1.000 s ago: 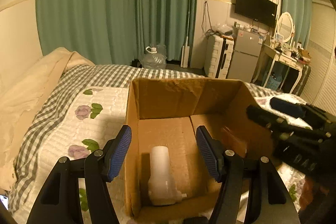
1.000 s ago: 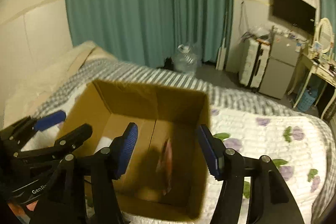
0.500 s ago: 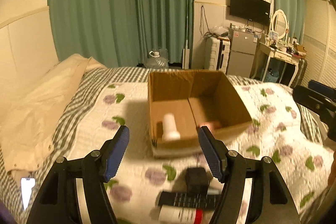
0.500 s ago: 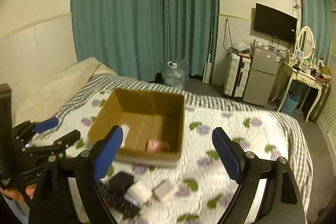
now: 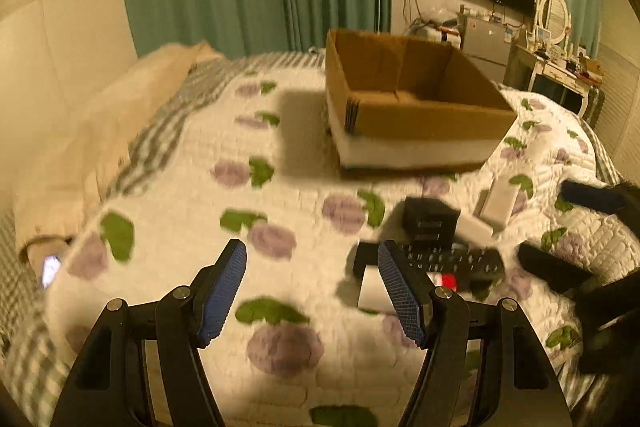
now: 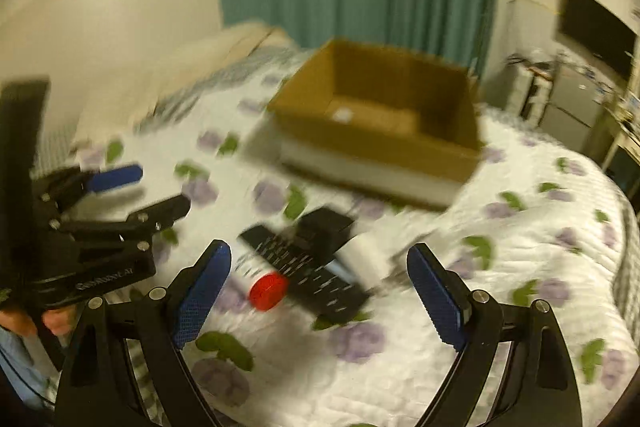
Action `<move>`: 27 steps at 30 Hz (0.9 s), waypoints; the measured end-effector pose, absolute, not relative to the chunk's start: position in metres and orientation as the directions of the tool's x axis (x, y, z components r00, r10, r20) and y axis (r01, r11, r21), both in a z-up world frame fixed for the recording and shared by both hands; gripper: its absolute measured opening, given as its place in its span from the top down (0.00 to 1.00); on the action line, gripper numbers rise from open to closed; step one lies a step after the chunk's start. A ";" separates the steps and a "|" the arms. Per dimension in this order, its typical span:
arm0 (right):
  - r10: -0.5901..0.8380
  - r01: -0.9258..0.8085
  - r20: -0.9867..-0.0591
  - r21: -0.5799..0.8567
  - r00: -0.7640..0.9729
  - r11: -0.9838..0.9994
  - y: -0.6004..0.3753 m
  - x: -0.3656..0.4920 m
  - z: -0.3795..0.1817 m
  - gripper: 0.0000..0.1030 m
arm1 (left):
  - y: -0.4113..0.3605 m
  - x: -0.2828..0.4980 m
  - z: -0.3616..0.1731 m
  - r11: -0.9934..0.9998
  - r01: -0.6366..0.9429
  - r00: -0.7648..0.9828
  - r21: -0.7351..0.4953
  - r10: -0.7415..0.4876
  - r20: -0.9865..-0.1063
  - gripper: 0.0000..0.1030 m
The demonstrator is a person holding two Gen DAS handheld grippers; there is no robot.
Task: Organize rigid objects
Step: 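Grasp the white tube with the red cap with the right gripper, then grasp the black charger block with the left gripper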
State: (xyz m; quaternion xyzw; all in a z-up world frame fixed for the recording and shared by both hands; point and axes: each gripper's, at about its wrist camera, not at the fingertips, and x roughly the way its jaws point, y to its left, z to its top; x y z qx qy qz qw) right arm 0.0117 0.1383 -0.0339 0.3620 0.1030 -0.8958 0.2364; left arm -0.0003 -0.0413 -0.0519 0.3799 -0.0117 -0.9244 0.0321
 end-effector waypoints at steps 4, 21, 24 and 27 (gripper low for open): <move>-0.317 0.569 -0.757 -0.087 -0.572 -0.818 0.103 0.008 -0.071 0.18 | -0.049 -0.001 -0.062 -0.997 0.058 -0.702 0.045 -0.073 -0.708 0.31; -0.297 0.672 -0.796 -0.177 -0.527 -0.719 0.050 0.001 -0.121 0.55 | -0.078 -0.012 -0.076 -0.993 0.117 -0.667 0.035 -0.105 -0.738 0.31; -0.328 0.645 -0.769 -0.140 -0.548 -0.751 0.061 0.004 -0.107 0.63 | -0.078 -0.011 -0.073 -0.992 0.117 -0.674 0.036 -0.106 -0.731 0.31; -0.365 0.607 -0.729 -0.088 -0.580 -0.790 0.079 0.007 -0.084 0.65 | -0.076 -0.011 -0.069 -0.992 0.118 -0.681 0.037 -0.108 -0.724 0.31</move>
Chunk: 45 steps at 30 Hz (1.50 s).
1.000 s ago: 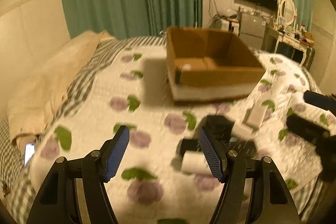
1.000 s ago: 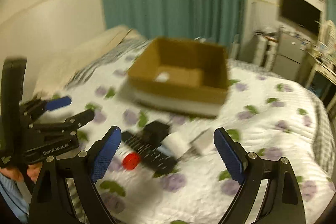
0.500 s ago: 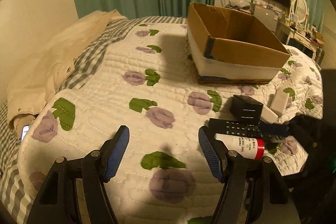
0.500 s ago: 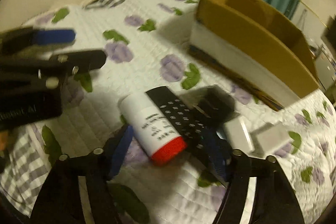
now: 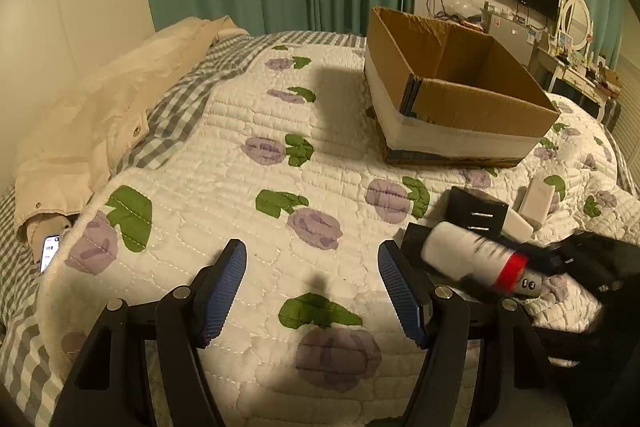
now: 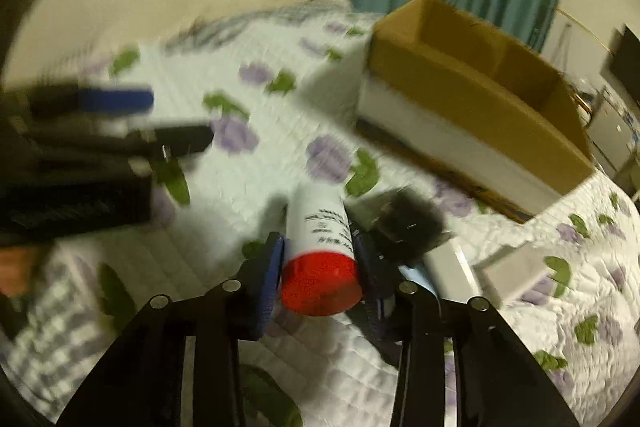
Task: Organize rigid objects
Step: 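Grasp the black charger block with the left gripper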
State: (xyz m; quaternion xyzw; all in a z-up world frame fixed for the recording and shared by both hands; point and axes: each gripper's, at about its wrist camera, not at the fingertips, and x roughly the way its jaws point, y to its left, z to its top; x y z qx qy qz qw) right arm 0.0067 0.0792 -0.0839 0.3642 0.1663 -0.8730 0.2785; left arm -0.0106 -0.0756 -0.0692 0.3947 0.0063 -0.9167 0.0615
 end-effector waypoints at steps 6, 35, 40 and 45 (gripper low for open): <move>-0.381 0.529 -0.641 -0.047 -0.667 -0.848 0.115 0.005 -0.037 0.65 | -0.060 -0.011 -0.058 -0.994 0.096 -0.701 0.044 -0.099 -0.706 0.31; -0.246 0.248 -0.634 0.087 -0.734 -0.965 0.218 -0.059 -0.044 0.65 | 0.052 -0.087 -0.115 -0.988 -0.155 -0.599 -0.022 0.111 -0.793 0.58; -0.242 0.253 -0.631 0.075 -0.737 -0.965 0.214 -0.055 -0.041 0.65 | 0.050 -0.080 -0.108 -0.987 -0.155 -0.599 -0.036 0.123 -0.791 0.59; -0.239 0.254 -0.603 0.061 -0.761 -0.965 0.214 -0.045 -0.024 0.65 | 0.048 -0.065 -0.078 -0.988 -0.151 -0.648 -0.040 0.130 -0.751 0.59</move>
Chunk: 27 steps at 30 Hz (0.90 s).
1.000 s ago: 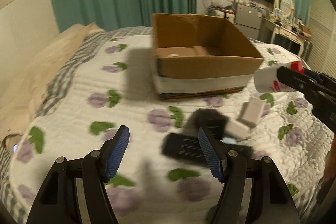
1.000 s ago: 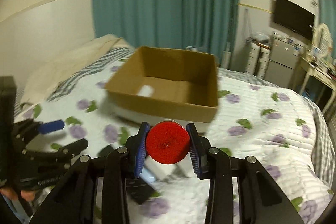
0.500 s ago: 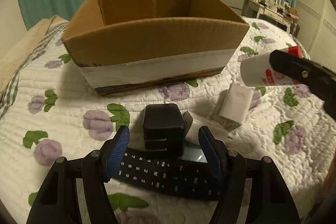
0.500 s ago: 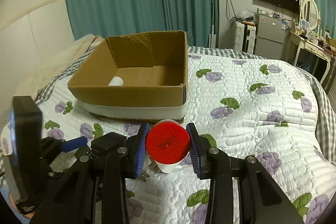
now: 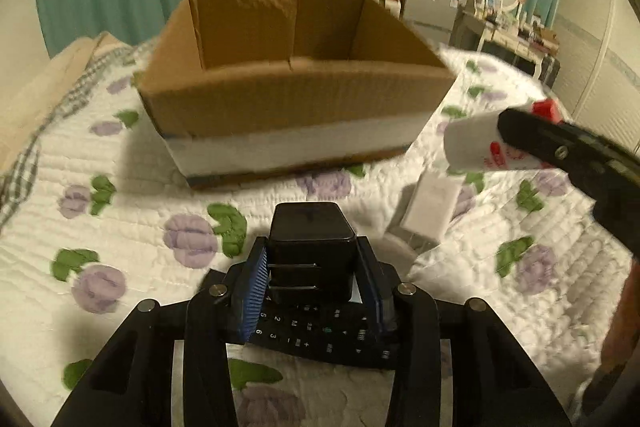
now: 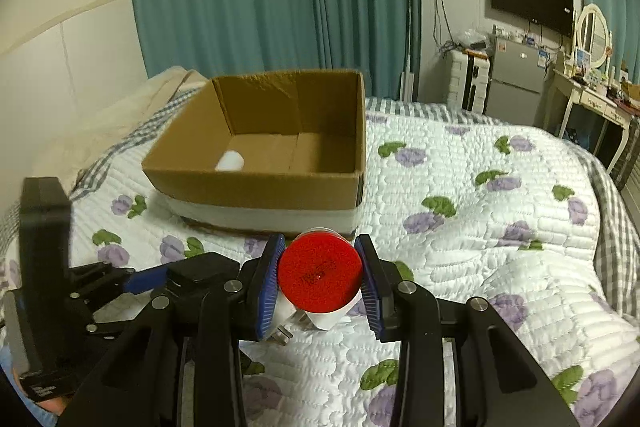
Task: Organize rigid objects
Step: 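Grasp the black charger block with the left gripper, then lower the black block and red-capped tube into the box, opening both grippers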
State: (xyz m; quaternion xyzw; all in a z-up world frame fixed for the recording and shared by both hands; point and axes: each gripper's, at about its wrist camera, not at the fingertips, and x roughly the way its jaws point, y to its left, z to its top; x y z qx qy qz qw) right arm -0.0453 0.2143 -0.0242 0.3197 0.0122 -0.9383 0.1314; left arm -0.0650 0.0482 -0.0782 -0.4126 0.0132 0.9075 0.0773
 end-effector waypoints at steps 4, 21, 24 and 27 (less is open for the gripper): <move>-0.239 0.259 -0.571 0.048 -0.786 -0.965 0.215 -0.039 -0.003 0.65 | 0.046 -0.056 -0.039 -0.987 -0.157 -0.708 -0.036 0.138 -0.692 0.59; -0.261 0.295 -0.458 -0.002 -0.849 -0.956 0.202 -0.123 0.067 0.65 | 0.050 -0.189 0.014 -0.996 -0.082 -0.810 0.031 0.048 -0.584 0.59; -0.268 0.299 -0.469 0.011 -0.841 -0.954 0.198 -0.145 0.058 0.65 | 0.051 -0.213 -0.008 -0.997 -0.069 -0.788 0.034 0.034 -0.614 0.59; -0.276 0.301 -0.482 0.026 -0.832 -0.953 0.195 -0.163 0.043 0.65 | 0.053 -0.228 -0.028 -0.997 -0.070 -0.769 0.043 0.027 -0.639 0.59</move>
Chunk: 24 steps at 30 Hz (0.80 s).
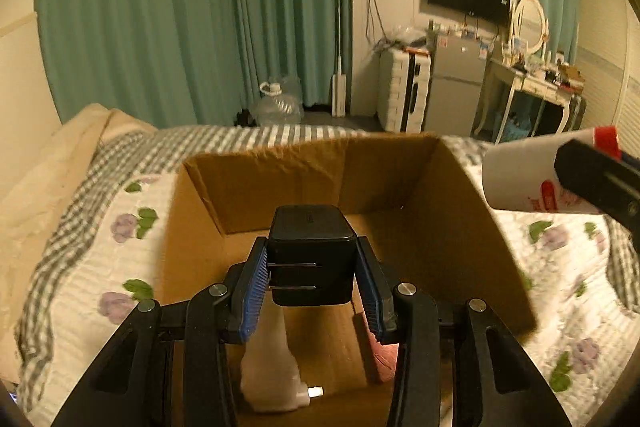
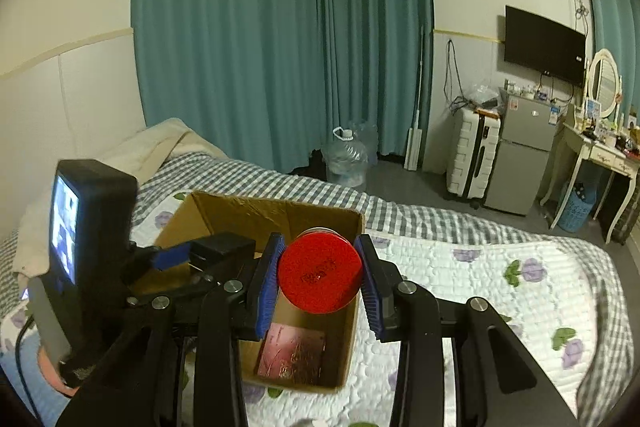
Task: Organize rigid objects
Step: 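Lower the black block and red-capped tube into the box, opening both grippers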
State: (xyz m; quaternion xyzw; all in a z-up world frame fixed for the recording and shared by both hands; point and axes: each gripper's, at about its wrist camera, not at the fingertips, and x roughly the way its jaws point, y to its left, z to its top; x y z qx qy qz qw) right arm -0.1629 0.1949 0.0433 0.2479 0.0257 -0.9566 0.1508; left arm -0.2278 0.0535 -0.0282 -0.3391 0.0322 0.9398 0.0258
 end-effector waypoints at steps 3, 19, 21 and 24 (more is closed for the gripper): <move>-0.283 0.304 -0.503 0.042 -0.817 -0.952 0.195 -0.173 0.028 0.65 | 0.054 -0.230 -0.040 -0.996 -0.075 -0.761 0.044 0.029 -0.648 0.58; -0.284 0.301 -0.491 0.045 -0.824 -0.953 0.185 -0.205 0.029 0.65 | 0.025 -0.212 -0.009 -0.998 -0.017 -0.801 0.053 -0.018 -0.598 0.37; -0.283 0.309 -0.507 0.036 -0.814 -0.951 0.176 -0.217 0.018 0.65 | 0.022 -0.212 -0.011 -0.999 -0.016 -0.797 0.047 -0.016 -0.604 0.37; -0.289 0.311 -0.525 0.049 -0.801 -0.949 0.169 -0.228 0.003 0.65 | 0.020 -0.212 -0.014 -0.998 -0.019 -0.797 0.054 -0.018 -0.604 0.37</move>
